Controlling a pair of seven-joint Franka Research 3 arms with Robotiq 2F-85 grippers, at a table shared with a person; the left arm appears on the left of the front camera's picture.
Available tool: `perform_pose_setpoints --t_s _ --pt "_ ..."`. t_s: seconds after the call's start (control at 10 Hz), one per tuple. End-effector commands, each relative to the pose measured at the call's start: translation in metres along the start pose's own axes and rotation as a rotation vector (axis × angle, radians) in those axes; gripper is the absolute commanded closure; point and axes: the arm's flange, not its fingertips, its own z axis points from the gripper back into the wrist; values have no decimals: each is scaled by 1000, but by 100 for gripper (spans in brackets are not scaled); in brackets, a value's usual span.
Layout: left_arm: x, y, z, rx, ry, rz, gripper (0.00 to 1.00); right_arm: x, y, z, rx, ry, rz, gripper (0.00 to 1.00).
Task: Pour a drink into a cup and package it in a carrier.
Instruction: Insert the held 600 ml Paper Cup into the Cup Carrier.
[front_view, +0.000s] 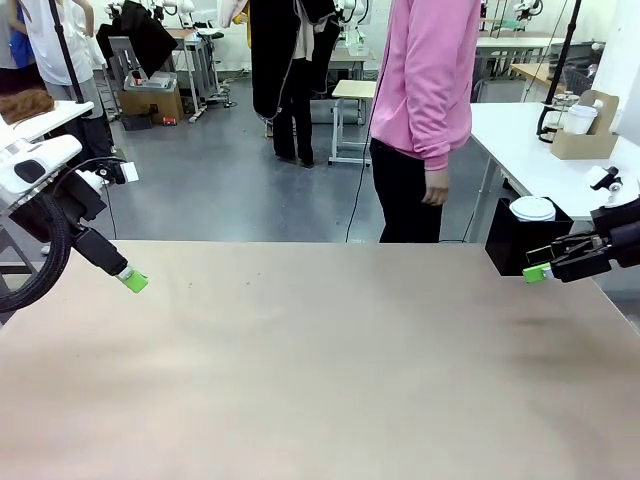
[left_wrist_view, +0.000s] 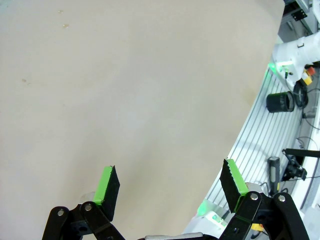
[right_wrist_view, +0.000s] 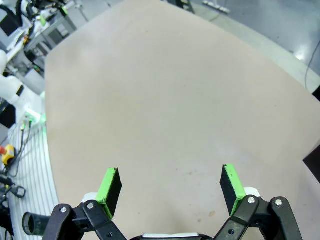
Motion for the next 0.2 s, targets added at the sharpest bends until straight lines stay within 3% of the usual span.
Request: perform_pose_setpoints --t_s 0.0,0.1 --pt "2 -1 0 -4 -2 16 0 3 -3 1 -5 1 4 0" --pt "2 -1 0 -4 -2 16 0 3 -3 1 -5 1 4 0"
